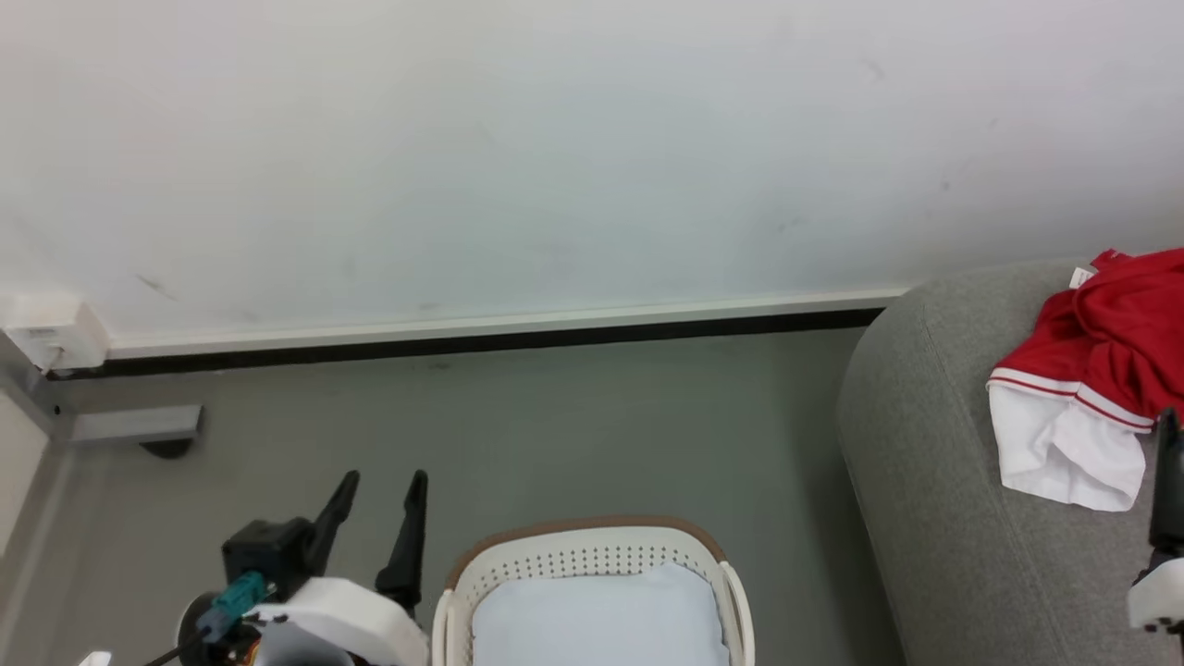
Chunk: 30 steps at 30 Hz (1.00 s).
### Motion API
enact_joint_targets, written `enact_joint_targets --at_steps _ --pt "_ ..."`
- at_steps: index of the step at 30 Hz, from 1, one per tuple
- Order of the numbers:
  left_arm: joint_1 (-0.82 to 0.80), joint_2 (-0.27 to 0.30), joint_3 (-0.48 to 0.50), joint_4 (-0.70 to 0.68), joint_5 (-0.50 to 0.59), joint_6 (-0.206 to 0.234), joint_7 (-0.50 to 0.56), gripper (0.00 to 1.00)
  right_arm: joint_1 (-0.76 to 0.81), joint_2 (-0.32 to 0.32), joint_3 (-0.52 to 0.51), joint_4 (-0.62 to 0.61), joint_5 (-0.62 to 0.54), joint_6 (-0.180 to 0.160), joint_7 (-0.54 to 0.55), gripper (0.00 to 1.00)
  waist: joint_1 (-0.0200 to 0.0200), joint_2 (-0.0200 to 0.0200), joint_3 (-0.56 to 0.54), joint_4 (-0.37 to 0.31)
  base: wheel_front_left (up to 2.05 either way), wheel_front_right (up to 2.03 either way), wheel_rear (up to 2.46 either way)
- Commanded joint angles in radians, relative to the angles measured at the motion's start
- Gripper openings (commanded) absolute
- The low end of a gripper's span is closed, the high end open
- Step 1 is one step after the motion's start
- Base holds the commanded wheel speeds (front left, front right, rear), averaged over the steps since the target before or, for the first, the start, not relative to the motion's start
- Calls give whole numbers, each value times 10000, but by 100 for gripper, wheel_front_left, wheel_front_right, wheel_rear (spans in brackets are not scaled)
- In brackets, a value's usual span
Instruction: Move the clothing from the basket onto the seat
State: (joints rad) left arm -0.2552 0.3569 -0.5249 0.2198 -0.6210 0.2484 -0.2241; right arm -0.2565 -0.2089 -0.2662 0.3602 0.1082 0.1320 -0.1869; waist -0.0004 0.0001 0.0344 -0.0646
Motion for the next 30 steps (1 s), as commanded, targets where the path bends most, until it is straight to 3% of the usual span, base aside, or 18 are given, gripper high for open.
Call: enact_joint_targets --at_steps 1,7,13,30 --pt "278 121 119 94 132 61 -192 100 359 176 158 -254 9 -27 -105 100 4 -1 -404 269 0 0 0" --pt "893 55 649 316 278 -222 -401 100 1212 914 920 -568 -76 -27 -485 100 4 -1 -685 395 0 0 0" --pt "1720 -350 1771 147 1037 -885 -407 100 1995 1379 1892 -318 -200 -27 -752 100 4 -1 -872 441 0 0 0" --pt "2799 -2061 3979 779 3212 -2960 -412 100 3058 1577 2694 -574 130 -27 -784 100 4 -1 -1034 170 0 0 0"
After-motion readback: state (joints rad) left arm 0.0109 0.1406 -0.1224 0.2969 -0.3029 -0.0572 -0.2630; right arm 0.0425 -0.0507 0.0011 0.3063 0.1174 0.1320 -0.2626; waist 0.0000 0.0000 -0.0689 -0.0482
